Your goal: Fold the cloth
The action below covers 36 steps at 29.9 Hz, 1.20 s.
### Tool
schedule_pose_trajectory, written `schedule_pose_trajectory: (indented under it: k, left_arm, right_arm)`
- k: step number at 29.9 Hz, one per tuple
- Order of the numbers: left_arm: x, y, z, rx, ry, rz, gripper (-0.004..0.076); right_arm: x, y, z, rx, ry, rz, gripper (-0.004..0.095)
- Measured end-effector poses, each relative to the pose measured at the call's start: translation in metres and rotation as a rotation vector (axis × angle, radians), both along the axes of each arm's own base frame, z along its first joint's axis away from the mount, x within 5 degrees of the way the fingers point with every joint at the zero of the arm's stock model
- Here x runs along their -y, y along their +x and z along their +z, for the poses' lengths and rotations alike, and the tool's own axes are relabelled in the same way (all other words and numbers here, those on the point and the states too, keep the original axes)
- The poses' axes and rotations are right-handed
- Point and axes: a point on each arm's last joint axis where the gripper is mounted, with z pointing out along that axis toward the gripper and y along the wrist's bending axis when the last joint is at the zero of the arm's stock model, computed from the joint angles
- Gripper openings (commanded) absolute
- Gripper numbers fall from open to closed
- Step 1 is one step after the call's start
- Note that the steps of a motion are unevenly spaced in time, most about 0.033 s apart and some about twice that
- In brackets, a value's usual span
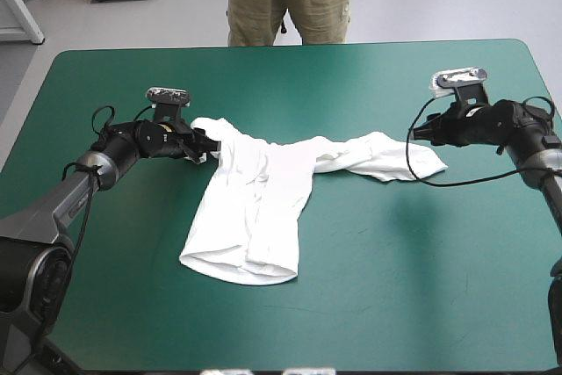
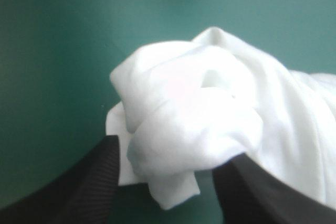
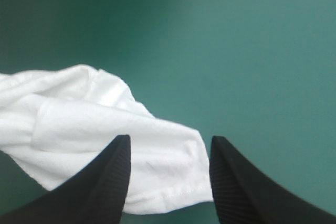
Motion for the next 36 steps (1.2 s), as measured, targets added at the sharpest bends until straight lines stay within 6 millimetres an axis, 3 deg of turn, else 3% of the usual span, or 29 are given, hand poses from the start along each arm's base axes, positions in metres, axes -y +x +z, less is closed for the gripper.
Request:
schedule_pose_trajectory:
  k: [3,6,10,14,19,24,28,36]
  left_arm:
    - [0.001,-0.003,0.016,-0.03,-0.002,-0.027,0.0503]
    - [0.0,-0.018,0.05,-0.005,-0.004,-0.054,0.0467]
    - [-0.004,-0.056,0.098,0.048,-0.009,-0.092,0.0433]
    - [-0.01,-0.103,0.114,-0.008,-0.014,-0.126,0.0429]
    - [-0.016,-0.16,0.096,-0.104,-0.038,-0.151,0.0429]
    - [-0.017,-0.198,0.065,-0.171,-0.06,-0.215,0.0429]
    - [-0.019,-0.207,0.03,-0.24,-0.023,-0.254,0.0429]
    - [-0.021,-0.195,-0.013,-0.259,0.034,-0.259,0.0429]
  right_arm:
    - [0.0,-0.007,0.03,0.062,-0.005,0.012,0.0435]
    - [-0.002,-0.023,0.061,0.118,0.0,0.024,0.0407]
    - [-0.003,-0.054,0.093,0.167,0.005,0.041,0.0371]
    - [-0.004,-0.09,0.119,0.211,0.008,0.057,0.036]
    - [-0.005,-0.123,0.14,0.26,0.019,0.065,0.036]
    - [-0.006,-0.134,0.147,0.287,0.031,0.065,0.036]
    - [-0.008,-0.134,0.147,0.283,0.055,0.067,0.036]
    - [-0.009,-0.134,0.147,0.283,0.073,0.071,0.036]
